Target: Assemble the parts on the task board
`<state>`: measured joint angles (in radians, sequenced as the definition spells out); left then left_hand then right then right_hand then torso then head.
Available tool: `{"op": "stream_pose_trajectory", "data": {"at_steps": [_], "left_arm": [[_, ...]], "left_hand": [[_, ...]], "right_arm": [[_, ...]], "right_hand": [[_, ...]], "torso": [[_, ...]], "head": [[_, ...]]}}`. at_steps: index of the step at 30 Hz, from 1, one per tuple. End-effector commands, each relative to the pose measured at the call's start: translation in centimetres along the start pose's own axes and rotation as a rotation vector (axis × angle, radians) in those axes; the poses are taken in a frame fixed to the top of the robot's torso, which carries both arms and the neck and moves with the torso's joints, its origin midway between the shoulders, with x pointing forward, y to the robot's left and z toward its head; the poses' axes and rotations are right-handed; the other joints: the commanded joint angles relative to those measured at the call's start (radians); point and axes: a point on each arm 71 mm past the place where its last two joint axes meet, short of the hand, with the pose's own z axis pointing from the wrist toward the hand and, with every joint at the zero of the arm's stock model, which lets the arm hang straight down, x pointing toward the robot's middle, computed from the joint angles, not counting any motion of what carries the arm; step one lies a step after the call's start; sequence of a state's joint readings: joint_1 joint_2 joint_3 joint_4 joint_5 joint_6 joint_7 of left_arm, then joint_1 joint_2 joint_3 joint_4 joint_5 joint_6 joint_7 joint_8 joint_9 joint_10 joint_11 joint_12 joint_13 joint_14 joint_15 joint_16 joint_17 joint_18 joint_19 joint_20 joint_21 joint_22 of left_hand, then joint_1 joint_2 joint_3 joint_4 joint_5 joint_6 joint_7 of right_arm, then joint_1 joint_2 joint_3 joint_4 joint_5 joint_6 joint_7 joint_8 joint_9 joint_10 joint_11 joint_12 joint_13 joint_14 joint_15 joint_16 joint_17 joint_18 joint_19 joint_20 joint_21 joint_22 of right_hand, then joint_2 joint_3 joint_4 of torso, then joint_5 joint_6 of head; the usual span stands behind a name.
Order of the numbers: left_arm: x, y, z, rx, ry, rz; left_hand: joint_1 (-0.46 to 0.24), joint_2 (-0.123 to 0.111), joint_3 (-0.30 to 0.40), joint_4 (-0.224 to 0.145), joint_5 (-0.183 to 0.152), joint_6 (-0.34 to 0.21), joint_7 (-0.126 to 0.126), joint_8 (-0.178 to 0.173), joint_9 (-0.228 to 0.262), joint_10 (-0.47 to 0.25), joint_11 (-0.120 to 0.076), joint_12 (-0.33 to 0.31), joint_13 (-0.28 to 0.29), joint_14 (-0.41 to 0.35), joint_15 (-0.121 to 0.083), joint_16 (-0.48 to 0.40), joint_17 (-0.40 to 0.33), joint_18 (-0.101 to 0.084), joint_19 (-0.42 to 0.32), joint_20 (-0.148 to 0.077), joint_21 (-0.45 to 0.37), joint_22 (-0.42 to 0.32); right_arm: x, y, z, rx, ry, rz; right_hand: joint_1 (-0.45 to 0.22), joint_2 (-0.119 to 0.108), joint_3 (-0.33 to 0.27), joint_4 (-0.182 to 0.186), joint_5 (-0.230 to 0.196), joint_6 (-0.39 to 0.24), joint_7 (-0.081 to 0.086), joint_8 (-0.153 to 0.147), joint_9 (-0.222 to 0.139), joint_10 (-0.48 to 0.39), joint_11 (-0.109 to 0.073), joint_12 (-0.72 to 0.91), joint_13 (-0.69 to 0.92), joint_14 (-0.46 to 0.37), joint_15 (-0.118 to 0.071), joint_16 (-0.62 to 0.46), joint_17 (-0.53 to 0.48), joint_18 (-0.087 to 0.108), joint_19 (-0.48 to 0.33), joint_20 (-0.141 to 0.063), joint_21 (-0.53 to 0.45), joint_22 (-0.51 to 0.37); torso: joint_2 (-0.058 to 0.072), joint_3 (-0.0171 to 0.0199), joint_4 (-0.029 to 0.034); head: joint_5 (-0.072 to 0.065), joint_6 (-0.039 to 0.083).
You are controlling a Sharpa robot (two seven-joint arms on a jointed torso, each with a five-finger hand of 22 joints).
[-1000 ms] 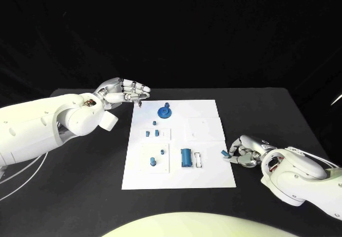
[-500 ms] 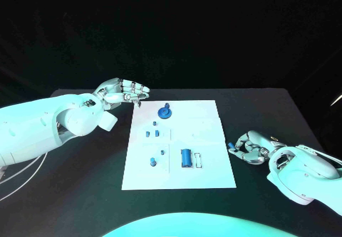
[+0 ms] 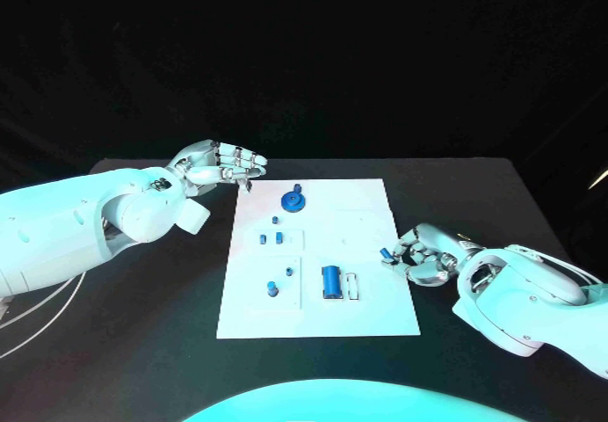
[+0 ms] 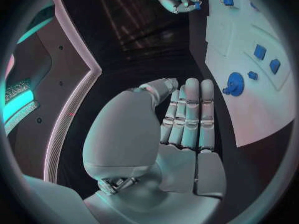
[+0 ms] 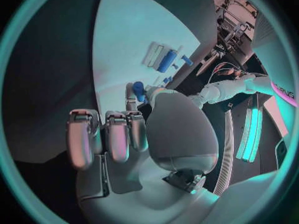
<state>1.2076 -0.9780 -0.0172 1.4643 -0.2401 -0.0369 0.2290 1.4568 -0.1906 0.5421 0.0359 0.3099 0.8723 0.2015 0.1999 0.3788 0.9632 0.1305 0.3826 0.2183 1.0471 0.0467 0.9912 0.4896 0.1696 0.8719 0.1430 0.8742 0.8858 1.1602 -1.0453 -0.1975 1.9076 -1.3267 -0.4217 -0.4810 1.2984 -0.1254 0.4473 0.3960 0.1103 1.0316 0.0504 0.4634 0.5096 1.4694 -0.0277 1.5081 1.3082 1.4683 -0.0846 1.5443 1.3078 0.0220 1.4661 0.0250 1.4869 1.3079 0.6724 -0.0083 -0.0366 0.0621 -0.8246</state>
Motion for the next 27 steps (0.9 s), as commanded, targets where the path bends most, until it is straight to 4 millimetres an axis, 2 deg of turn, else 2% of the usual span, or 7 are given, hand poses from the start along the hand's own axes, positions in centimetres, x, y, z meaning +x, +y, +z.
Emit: {"op": "stream_pose_trajectory", "data": {"at_steps": [1,5,10,20,21,23,27], "left_arm": [[0.3,-0.1,0.1,0.008,0.013,-0.012],[0.3,-0.1,0.1,0.008,0.014,-0.013],[0.3,-0.1,0.1,0.007,0.014,-0.013],[0.3,-0.1,0.1,0.007,0.016,-0.014],[0.3,-0.1,0.0,0.006,0.016,-0.014],[0.3,-0.1,0.0,0.006,0.015,-0.014],[0.2,-0.1,0.0,0.005,0.013,-0.016]], "left_hand": [[-0.005,0.004,0.005,-0.001,0.003,-0.001,0.0,0.003,-0.002,-0.006,0.003,0.006,-0.002,-0.003,0.006,-0.007,0.001,0.015,-0.006,0.002,-0.003,-0.001],[-0.005,0.004,0.005,-0.001,0.003,-0.001,0.0,0.003,-0.002,-0.006,0.003,0.006,-0.002,-0.003,0.006,-0.007,0.001,0.015,-0.006,0.002,-0.003,-0.001],[-0.005,0.004,0.005,-0.001,0.003,-0.001,0.0,0.003,-0.002,-0.006,0.003,0.006,-0.002,-0.003,0.006,-0.007,0.001,0.015,-0.006,0.002,-0.003,-0.001],[-0.005,0.004,0.005,-0.001,0.003,-0.001,0.0,0.003,-0.002,-0.006,0.003,0.006,-0.002,-0.003,0.006,-0.007,0.001,0.015,-0.006,0.002,-0.003,-0.001],[-0.005,0.004,0.005,-0.001,0.003,-0.001,0.0,0.003,-0.002,-0.006,0.003,0.006,-0.002,-0.003,0.006,-0.007,0.001,0.015,-0.006,0.002,-0.003,-0.001],[-0.005,0.004,0.005,-0.001,0.003,-0.001,0.0,0.003,-0.002,-0.006,0.003,0.006,-0.002,-0.003,0.006,-0.007,0.001,0.015,-0.006,0.002,-0.003,-0.001],[-0.012,0.01,0.006,0.003,0.003,-0.002,0.001,0.003,-0.002,-0.008,0.004,0.007,-0.003,-0.003,0.008,-0.007,0.002,0.014,-0.005,0.003,-0.005,-0.002]], "right_arm": [[1.4,0.7,0.4,0.008,0.109,0.044],[2.2,1.4,0.8,0.013,0.137,0.055],[2.8,2.1,1.2,0.018,0.151,0.061],[4.2,3.3,1.7,0.011,0.204,0.054],[4.3,3.3,1.8,0.013,0.211,0.051],[4.5,3.2,1.8,0.018,0.223,0.045],[4.9,3.1,1.9,0.027,0.228,0.025]], "right_hand": [[-0.016,0.002,0.129,-0.117,-0.007,-0.004,0.0,0.003,0.002,0.073,0.005,-0.005,0.228,0.09,-0.001,0.001,0.206,-0.005,0.083,-0.002,-0.008,0.241],[-0.038,0.003,0.134,-0.112,-0.009,-0.004,0.001,0.004,0.002,0.072,0.007,-0.007,0.227,0.09,0.001,0.001,0.205,-0.004,0.081,-0.001,-0.012,0.239],[-0.086,0.002,0.136,-0.108,-0.013,-0.002,0.002,0.005,0.002,0.072,0.008,-0.007,0.228,0.09,0.003,0.0,0.204,-0.004,0.081,0.001,-0.013,0.239],[-0.149,-0.008,0.13,-0.107,-0.014,0.0,0.003,0.005,0.0,0.072,0.008,-0.009,0.227,0.09,0.003,-0.001,0.202,-0.003,0.08,0.002,-0.02,0.238],[-0.155,-0.009,0.129,-0.107,-0.01,0.001,0.003,0.005,-0.001,0.071,0.008,-0.01,0.227,0.089,0.003,-0.002,0.201,-0.003,0.079,0.002,-0.021,0.237],[-0.186,-0.013,0.111,-0.11,0.056,0.003,0.003,0.006,0.0,0.071,0.008,-0.01,0.227,0.089,0.003,-0.002,0.201,-0.002,0.079,0.002,-0.023,0.237],[-0.19,-0.012,0.108,-0.109,0.06,0.003,0.003,0.006,-0.001,0.071,0.008,-0.011,0.227,0.089,0.003,-0.002,0.201,-0.002,0.079,0.002,-0.023,0.237]], "torso": [[0.001,-0.0007,-0.0002],[0.001,0.0001,0.0012],[0.001,-0.0002,-0.0006],[0.001,0.0005,0.0],[0.001,0.0004,-0.0001],[0.001,0.0003,-0.0003],[0.001,0.001,-0.0007]], "head": [[-0.001,-0.001],[-0.002,-0.003],[-0.003,-0.006],[-0.003,-0.012],[-0.002,-0.013],[-0.001,-0.015],[0.0,-0.016]]}}
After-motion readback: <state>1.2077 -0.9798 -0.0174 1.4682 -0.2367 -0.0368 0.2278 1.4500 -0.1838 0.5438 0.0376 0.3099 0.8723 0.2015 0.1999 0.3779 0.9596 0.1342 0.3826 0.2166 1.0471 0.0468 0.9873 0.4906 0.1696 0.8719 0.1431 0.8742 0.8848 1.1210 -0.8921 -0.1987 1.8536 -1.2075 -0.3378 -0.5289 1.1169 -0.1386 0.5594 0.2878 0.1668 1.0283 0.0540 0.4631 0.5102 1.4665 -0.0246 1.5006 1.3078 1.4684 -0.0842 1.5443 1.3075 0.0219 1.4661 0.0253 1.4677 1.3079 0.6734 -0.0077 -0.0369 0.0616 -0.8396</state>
